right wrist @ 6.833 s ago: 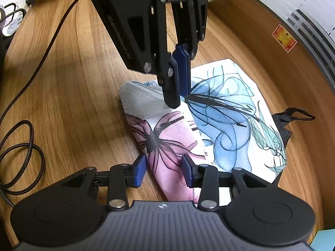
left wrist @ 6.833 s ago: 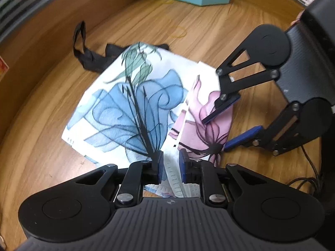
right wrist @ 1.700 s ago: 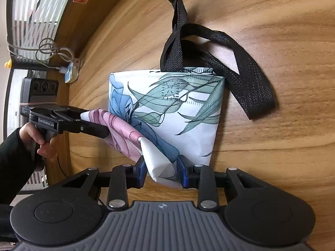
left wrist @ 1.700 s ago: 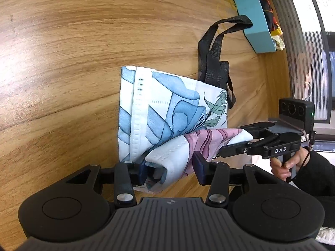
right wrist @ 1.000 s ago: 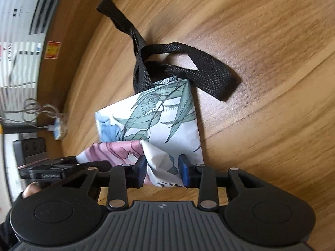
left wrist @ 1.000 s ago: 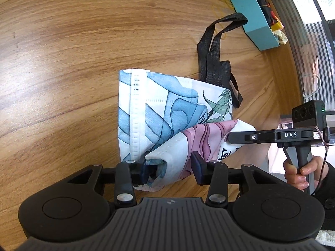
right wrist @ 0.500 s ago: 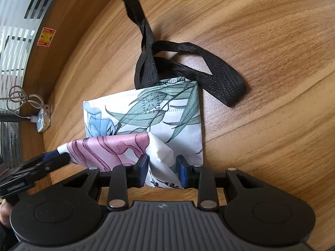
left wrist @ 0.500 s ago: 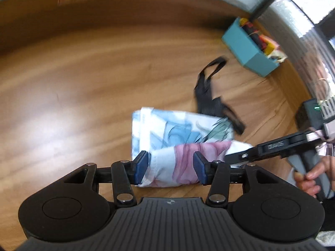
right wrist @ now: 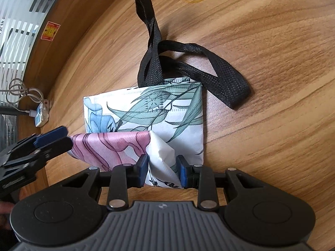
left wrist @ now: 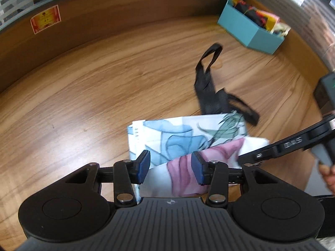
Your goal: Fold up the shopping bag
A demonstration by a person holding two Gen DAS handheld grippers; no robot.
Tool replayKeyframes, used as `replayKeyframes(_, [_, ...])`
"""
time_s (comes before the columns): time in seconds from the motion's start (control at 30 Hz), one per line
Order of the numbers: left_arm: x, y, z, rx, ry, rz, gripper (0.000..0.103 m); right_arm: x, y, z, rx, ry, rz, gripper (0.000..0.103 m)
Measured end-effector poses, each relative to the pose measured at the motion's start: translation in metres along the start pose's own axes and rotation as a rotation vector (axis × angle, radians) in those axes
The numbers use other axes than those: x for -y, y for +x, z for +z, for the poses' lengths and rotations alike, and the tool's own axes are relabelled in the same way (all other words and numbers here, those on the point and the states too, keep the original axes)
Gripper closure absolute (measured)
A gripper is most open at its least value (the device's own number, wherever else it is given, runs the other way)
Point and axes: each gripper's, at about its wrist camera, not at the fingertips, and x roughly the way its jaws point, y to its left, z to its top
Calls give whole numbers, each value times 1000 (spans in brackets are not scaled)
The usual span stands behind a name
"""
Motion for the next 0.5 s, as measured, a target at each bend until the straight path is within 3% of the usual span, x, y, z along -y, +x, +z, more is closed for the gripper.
replayKeyframes(0.27, [0,4,-10,37,24,12,56,-1,-1,0,2,-16,-8,69])
replayKeyframes(0.5, [17,-21,-5,71,72,-28,58,-2,1,0,2,-8,-4,69])
